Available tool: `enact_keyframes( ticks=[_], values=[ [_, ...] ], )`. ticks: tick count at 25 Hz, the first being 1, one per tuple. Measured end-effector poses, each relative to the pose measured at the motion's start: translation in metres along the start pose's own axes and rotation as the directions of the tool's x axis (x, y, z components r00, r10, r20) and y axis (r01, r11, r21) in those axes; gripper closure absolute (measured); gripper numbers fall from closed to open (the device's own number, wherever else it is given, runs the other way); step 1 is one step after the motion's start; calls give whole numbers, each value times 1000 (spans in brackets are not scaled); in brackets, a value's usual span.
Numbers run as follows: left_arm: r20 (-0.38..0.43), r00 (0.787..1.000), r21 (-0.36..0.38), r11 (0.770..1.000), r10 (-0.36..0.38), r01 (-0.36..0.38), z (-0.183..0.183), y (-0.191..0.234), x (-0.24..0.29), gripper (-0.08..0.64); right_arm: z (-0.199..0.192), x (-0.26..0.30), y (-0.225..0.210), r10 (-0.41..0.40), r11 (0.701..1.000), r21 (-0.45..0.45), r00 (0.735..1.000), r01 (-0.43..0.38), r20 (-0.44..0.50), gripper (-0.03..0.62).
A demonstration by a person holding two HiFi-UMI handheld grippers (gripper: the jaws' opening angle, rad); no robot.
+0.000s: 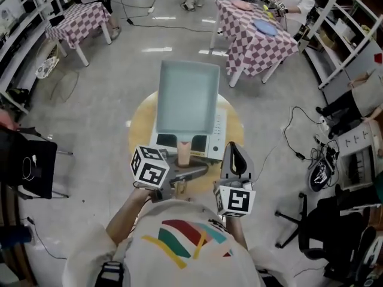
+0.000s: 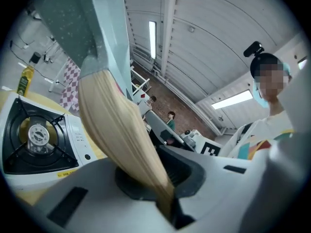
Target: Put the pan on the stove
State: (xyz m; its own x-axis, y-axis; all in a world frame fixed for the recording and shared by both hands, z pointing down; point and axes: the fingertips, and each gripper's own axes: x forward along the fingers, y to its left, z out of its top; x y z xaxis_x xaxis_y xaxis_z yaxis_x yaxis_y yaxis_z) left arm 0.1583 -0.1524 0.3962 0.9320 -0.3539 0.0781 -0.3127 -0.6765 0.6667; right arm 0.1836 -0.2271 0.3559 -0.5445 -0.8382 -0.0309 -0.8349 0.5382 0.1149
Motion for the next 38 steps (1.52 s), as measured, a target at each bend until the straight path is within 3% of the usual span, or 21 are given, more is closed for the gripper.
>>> enact_keyframes(
  ticks=[12, 21, 32, 38],
  values=[
    [19, 1000, -61, 998, 12, -11, -9, 3, -41, 553, -4, 21, 54, 81, 997, 5, 996, -81, -29, 594],
    [5, 998, -83, 995, -55, 55, -9, 12, -46, 552, -16, 10, 55, 22, 1000, -6, 997, -23, -76, 594],
    [-159, 982, -81, 993, -98, 86, -28, 45, -40, 551, -24, 0, 49, -57, 998, -26, 990, 54, -132, 594],
    [-203, 967, -124, 984, -152, 128, -42, 55, -33, 549, -29, -5, 50, -97, 995, -23, 980, 94, -172, 594]
  ],
)
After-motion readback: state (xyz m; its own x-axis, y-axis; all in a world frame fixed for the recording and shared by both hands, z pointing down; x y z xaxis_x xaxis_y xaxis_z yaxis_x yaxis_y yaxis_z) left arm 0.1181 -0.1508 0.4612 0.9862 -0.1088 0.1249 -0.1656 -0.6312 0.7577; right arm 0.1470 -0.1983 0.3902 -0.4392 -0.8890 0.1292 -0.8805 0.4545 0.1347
